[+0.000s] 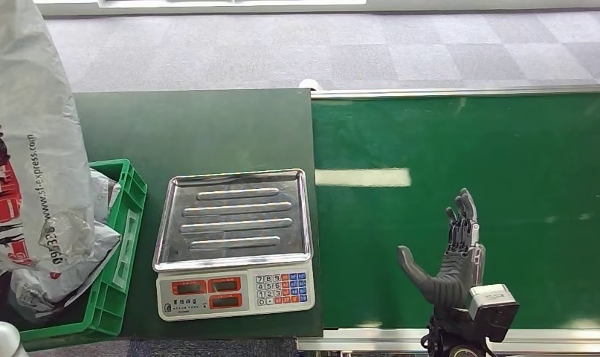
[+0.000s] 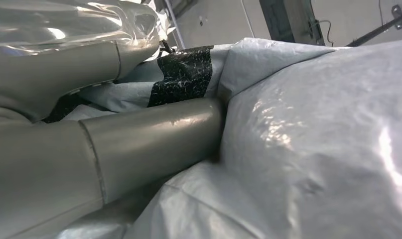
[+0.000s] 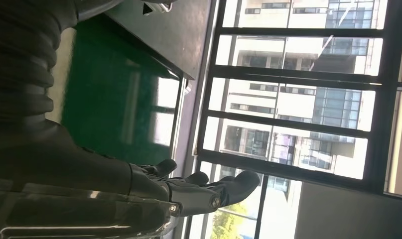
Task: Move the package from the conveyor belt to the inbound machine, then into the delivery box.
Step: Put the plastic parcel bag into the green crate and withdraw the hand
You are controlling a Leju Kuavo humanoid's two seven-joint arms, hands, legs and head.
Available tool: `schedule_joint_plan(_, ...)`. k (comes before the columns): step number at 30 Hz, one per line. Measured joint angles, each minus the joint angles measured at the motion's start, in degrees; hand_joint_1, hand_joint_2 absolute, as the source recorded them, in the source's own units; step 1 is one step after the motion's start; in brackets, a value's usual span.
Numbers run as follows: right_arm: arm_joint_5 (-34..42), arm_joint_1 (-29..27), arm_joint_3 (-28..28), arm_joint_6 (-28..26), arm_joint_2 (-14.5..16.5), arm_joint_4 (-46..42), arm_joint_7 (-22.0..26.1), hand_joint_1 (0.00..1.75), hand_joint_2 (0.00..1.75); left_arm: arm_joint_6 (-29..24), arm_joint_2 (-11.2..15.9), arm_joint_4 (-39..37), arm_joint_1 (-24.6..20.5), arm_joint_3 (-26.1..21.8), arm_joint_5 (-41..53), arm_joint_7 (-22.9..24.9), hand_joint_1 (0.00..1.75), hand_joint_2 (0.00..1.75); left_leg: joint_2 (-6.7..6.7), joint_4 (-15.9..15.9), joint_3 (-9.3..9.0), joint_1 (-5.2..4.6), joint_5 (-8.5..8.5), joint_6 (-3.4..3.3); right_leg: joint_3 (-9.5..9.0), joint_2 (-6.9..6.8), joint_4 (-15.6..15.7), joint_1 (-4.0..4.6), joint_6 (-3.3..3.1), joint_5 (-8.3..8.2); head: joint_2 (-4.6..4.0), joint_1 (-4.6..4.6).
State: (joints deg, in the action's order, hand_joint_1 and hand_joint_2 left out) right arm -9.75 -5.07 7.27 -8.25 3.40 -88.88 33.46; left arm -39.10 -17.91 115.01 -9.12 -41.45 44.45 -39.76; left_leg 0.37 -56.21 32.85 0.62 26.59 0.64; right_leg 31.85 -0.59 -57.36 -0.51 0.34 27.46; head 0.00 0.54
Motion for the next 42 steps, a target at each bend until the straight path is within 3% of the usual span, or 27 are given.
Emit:
schedule_joint_plan(5, 0.61, 0.55, -0.05, 0.03, -0.15, 0.14, 0.23, 0.00, 1.75, 0.00, 0.00, 0.21, -0.11, -0.78, 1.32, 0.00, 1.75, 0.00, 0.00, 0.00, 0.00, 0.00, 0.00, 0.00, 0.02, 0.01, 0.00, 0.00, 0.00, 0.00, 0.00, 0.01)
schedule_joint_plan(12, 1.19, 1.07, -0.49, 0.25, -0.60, 0.15, 0.31, 0.00, 1.75, 0.00, 0.43, 0.16, -0.32, -0.40, 13.95, 0.00, 1.75, 0.00, 0.02, -0.01, -0.01, 0.00, 0.00, 0.00, 0.03, 0.01, 0.00, -0.01, 0.00, 0.00, 0.00, 0.00)
schedule_joint_plan(23, 0.81, -0.21, -1.17, -0.13, -0.77, -0.18, 0.10, 0.00, 1.75, 0.00, 1.30, -6.44, 0.99, 1.36, 23.46, 0.00, 1.75, 0.00, 0.05, 0.00, 0.01, 0.00, 0.00, 0.00, 0.04, 0.03, 0.00, 0.00, 0.00, 0.00, 0.00, 0.01)
schedule_joint_plan(26, 0.50, -0.23, -1.25, 0.39, -0.78, -0.19, -0.03, 0.00, 1.75, -0.01, 1.33, -7.42, 0.65, -0.58, 20.29, 0.01, 1.75, 0.00, 0.05, 0.00, 0.02, 0.00, 0.00, 0.00, 0.02, 0.04, 0.00, 0.00, 0.00, 0.00, 0.00, 0.00)
schedule_joint_plan(31, 0.30, -0.02, -1.07, 1.16, -0.76, -0.13, -0.39, 0.00, 1.75, -0.01, 1.32, -7.45, -0.44, -8.32, 8.95, 0.02, 1.75, 0.00, 0.03, 0.01, 0.02, 0.00, 0.00, 0.00, 0.04, 0.01, 0.00, 0.00, 0.00, 0.02, 0.00, 0.01)
schedule_joint_plan(35, 0.30, 0.22, -0.80, 1.22, -0.76, -0.08, -0.42, 0.00, 1.75, -0.01, 1.32, -7.45, -0.88, -12.07, 7.77, 0.00, 1.75, 0.00, 0.02, 0.01, 0.02, 0.00, 0.00, 0.00, 0.03, 0.01, 0.00, 0.00, 0.00, 0.03, 0.00, 0.00)
schedule_joint_plan(42, 0.36, 0.35, -0.74, 1.21, -0.78, -0.06, -0.39, 0.00, 1.75, -0.01, 1.31, -7.45, -1.08, -14.17, 7.57, 0.00, 1.75, 0.00, 0.01, 0.00, 0.02, 0.00, 0.00, 0.00, 0.03, 0.02, 0.00, 0.00, 0.00, 0.02, 0.00, -0.01)
